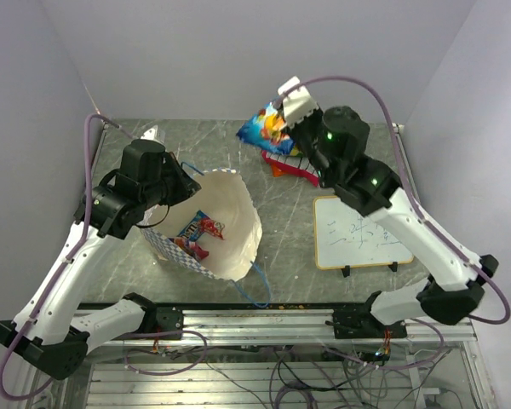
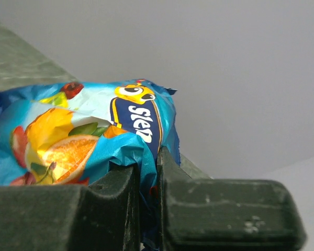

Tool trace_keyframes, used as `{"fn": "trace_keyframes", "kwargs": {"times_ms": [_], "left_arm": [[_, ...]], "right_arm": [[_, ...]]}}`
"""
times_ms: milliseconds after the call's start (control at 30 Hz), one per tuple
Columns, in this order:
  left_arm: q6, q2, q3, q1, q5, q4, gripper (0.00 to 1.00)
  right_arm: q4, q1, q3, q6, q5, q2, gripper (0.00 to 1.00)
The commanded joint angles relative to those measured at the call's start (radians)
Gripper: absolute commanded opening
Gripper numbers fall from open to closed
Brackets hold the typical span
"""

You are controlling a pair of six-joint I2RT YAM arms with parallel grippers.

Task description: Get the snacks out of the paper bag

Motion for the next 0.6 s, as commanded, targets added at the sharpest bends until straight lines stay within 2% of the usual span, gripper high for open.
{"fn": "trace_keyframes", "kwargs": {"times_ms": [0, 567], "left_arm": [[0.023, 0.004, 0.033, 0.005, 0.034, -0.055, 0.07], [-0.012, -0.037, 0.055, 0.005, 0.102, -0.05, 0.07]], "right_arm": [[0.164, -0.129, 0.084, 0.039, 0.005, 0.071, 0.0], [0.332, -0.494, 0.119, 0.234, -0.15, 0.379, 0.0]]}}
